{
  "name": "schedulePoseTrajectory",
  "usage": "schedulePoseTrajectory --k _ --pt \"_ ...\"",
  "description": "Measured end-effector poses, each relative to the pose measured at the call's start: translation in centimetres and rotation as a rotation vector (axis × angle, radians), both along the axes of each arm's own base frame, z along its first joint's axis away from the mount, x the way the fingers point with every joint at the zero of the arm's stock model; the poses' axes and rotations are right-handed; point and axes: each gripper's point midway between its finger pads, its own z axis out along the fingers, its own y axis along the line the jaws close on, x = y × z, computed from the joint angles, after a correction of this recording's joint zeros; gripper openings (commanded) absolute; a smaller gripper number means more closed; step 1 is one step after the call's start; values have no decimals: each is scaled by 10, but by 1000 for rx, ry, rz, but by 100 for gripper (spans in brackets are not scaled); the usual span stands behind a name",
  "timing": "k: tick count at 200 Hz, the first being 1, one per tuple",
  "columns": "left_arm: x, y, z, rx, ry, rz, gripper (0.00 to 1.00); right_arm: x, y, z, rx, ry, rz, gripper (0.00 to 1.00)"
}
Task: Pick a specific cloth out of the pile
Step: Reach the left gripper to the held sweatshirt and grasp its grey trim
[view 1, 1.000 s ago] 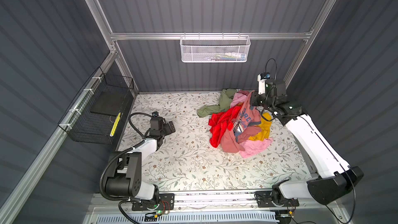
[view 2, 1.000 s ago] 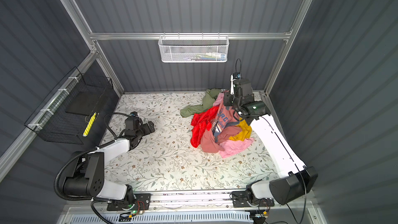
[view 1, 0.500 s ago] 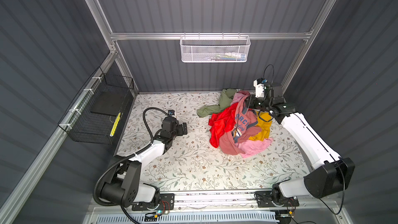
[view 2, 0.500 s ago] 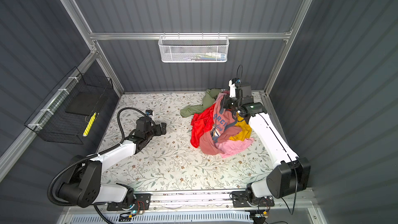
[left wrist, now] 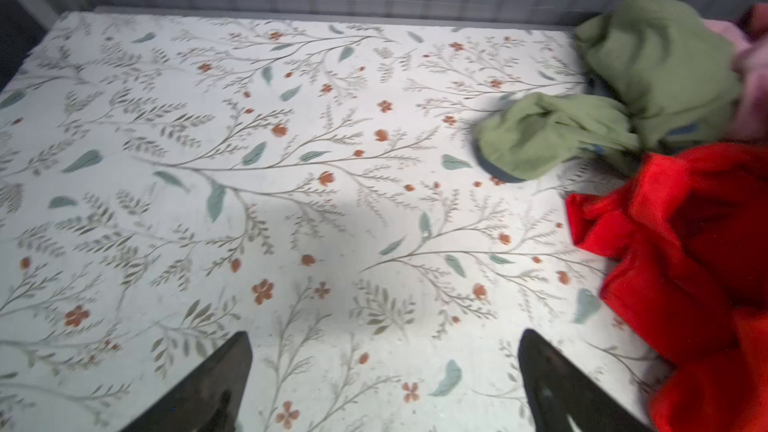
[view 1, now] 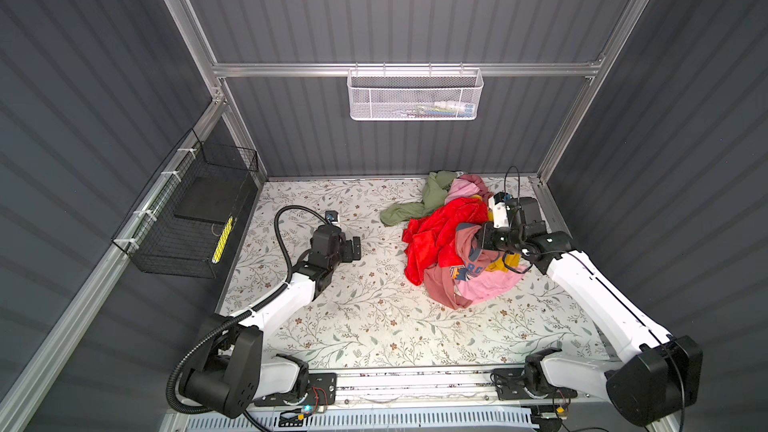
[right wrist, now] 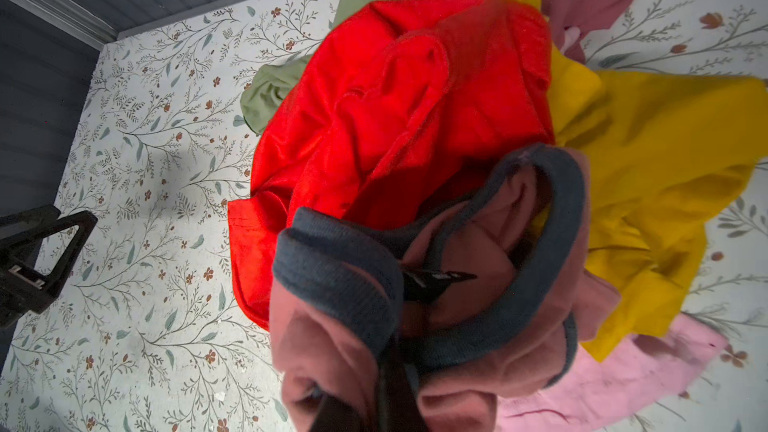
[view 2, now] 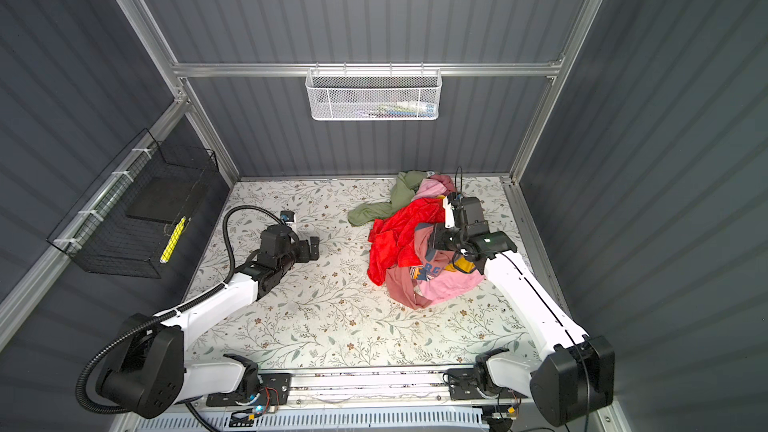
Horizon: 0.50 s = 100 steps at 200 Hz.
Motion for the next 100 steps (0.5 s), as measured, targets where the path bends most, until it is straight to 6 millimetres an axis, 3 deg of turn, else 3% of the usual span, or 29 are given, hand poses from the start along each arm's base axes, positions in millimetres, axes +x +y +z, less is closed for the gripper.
schedulePoseTrajectory --k 34,64,100 --pt "-11 -95 40 -84 -62 -286 100 2 13 11 37 -38 32 0" --pt "-21 -176 77 -167 -109 -518 100 0 22 34 80 -99 61 0" --pt "-29 -240 104 -251 -130 -715 100 -10 21 70 128 -199 65 0"
